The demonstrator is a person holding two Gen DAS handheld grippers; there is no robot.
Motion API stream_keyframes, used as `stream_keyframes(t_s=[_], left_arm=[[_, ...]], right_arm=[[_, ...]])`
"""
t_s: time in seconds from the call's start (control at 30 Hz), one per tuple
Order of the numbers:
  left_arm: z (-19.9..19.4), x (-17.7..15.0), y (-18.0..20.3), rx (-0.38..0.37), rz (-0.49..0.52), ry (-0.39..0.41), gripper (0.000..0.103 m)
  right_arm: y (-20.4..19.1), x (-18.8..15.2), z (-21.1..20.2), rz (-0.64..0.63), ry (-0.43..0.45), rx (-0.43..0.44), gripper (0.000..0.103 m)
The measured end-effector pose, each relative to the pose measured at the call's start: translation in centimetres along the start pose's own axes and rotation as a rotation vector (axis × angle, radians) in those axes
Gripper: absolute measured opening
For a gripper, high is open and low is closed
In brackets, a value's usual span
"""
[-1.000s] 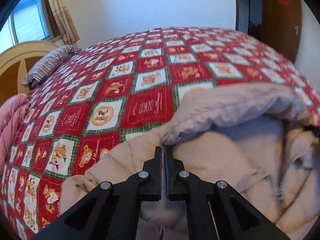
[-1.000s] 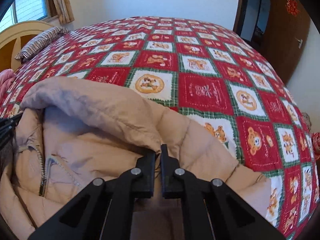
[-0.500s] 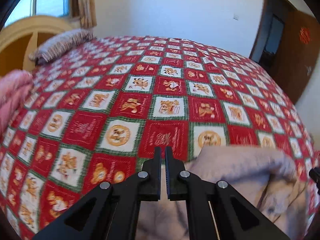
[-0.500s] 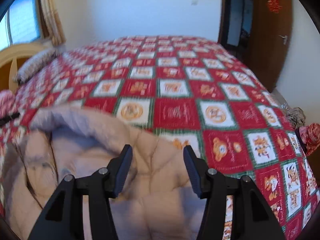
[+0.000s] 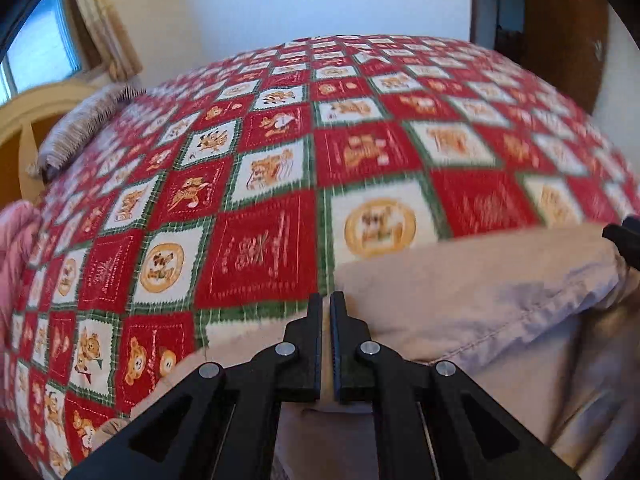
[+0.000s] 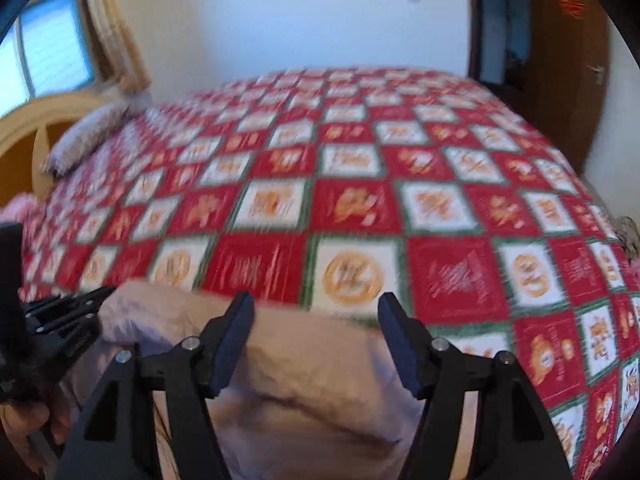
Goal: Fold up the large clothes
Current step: 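Lift the hem with both tools and fold it toward the collar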
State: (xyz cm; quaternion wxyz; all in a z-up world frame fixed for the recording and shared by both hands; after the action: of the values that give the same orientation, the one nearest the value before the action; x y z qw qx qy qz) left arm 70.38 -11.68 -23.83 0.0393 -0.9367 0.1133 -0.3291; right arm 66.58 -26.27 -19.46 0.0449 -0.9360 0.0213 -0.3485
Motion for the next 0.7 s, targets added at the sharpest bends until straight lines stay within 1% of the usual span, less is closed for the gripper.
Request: stream_keyframes(t_s=[0.1,0.17,0.27,0.33,0.4,0.6,0.7], left_arm=[[-0.1,-0.6,0.0,-0.001,-0.004,0.022,0.004],[-0.1,-0.8,0.0,-0.006,-0.009,0.029,0.004],[0.1,-1.5,-0.1,-0.021,-0.032,0.041,0.004],[0.2,-1.8,-0.2,-0.040,-0.063,0.050,0.004],[0.4,-1.8,-0.2,-0.048,-0.072,0.053,0.004],[0.4,-1.9,0.0,-0.032,-0.068,0.067,0.004],[0.3,-1.8,0.1,-0.016,-0.054,0.064,0.004]], right_arm=[[-0.3,-2.9,1.4,-0.070,-0.047,-0.025,0.066],[-0.1,-4.1,1.9,-0.078,-0.056,-0.026,0.066],[0.3,-4.5,2.2,-0.066,-0.058,-0.021,0.066],[0.3,-4.9,2.6,-0.077,-0.066,-0.028,0.067],[0.1,-5.2,3.0,-0.091,-0.077,-0.036,0.068],[-0.1,-5.7,3.7,-0.120,-0.068,-0.072,0.069],[-0.1,-5.9,3.8,-0.119,-0.066,-0.075,0.070]])
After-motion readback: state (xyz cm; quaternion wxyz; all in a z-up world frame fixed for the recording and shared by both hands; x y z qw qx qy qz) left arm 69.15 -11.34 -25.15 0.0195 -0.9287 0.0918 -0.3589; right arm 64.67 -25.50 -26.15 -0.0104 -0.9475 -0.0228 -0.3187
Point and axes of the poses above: each gripper's, at about its wrist camera, not at the fingertips, and z roughly the way its jaws point, y to its right, x to its top, the point moved 9 cm from there along z, roughly the way its jaws point, and after that the axes turned 1 degree about y, right-handed, at the moved point
